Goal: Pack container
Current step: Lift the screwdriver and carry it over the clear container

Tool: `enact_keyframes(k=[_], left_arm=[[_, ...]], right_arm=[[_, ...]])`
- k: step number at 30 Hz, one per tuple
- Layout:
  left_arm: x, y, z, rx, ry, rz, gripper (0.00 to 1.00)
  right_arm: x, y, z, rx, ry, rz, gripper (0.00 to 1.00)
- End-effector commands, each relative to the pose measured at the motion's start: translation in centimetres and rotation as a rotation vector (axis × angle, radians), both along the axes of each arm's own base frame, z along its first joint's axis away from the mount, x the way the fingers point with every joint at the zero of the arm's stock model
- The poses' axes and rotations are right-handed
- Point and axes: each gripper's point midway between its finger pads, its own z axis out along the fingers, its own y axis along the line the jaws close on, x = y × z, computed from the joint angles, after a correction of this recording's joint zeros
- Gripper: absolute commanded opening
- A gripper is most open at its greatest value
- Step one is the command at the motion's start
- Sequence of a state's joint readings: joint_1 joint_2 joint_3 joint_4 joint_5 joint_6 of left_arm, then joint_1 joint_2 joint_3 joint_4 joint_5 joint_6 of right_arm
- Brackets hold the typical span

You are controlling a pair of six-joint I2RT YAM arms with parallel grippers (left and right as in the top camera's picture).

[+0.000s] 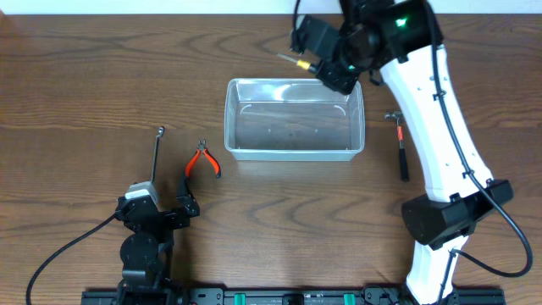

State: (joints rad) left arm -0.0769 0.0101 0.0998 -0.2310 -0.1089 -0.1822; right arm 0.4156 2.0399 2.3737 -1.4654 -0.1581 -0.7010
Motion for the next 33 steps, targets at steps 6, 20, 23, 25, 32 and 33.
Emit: enact_keyframes(k=[6,20,23,25,32,33], left_arm=[[0.0,0.0,-1.3,0.018,0.030,0.000,0.98],[0.0,0.0,-1.3,0.018,0.030,0.000,0.98],[0.0,0.0,-1.3,0.018,0.030,0.000,0.98],[0.0,0.0,-1.3,0.018,0.030,0.000,0.98],[0.0,0.0,-1.3,0.018,0.030,0.000,0.98],[0.0,0.0,-1.3,0.018,0.030,0.000,0.98]], right_arm=[[-1.7,1.9,-4.0,-0.038,0.067,0.100,0.01],[-1.2,2.3,-10.7,-0.062,0.110,0.119,0.01],[-1.9,2.6,-11.5,-0.045,0.147,0.130,0.01],[-2.3,2.8,-12.1,-0.035,0.174,0.137,0.01],[-2.3,2.8,-14.7,-0.049,0.214,0.136,0.01],[-2.3,2.8,-15.1,-0.051,0.217,0.136,0.01]])
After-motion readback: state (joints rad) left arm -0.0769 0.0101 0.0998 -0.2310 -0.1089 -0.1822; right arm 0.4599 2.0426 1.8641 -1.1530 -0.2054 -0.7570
